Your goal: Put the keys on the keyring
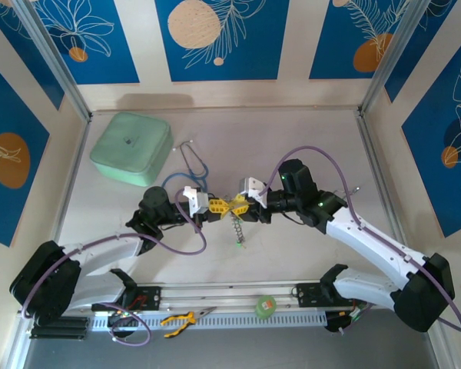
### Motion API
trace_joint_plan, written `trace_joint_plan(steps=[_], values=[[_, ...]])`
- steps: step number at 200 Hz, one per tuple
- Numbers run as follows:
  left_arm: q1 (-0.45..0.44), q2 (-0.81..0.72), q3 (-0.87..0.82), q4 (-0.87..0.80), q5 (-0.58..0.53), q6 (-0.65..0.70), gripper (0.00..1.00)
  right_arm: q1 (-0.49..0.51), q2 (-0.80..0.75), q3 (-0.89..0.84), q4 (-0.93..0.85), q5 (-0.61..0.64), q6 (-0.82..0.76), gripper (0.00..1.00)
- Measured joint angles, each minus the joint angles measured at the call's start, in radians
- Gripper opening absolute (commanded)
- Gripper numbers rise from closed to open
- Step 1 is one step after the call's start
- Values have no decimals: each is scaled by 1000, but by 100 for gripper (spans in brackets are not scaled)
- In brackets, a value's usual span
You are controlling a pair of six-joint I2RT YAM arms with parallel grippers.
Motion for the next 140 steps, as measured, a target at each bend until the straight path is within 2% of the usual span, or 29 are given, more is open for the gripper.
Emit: trace_joint_plan(steps=[39, 61, 72, 84, 93, 111, 140], values=[[0, 5, 0, 0, 3, -3, 0, 2, 31, 0, 8, -2, -16, 14], [0, 11, 0, 8, 2, -17, 0, 5, 34, 0, 4, -10, -22, 0], [0, 14, -3, 13, 2, -22, 0, 5, 34, 0, 0, -12, -27, 0], [0, 15, -5, 15, 1, -27, 23, 5, 35, 4, -10, -12, -31, 0], [0, 14, -5, 15, -11, -24, 31, 6, 39, 14, -29, -12, -40, 0], [0, -5, -5, -16, -36, -15, 34, 13, 52, 55, -102, 8, -69, 0], [0, -69, 26, -191, -71, 65, 31, 39, 86, 159, -254, 94, -154, 0]])
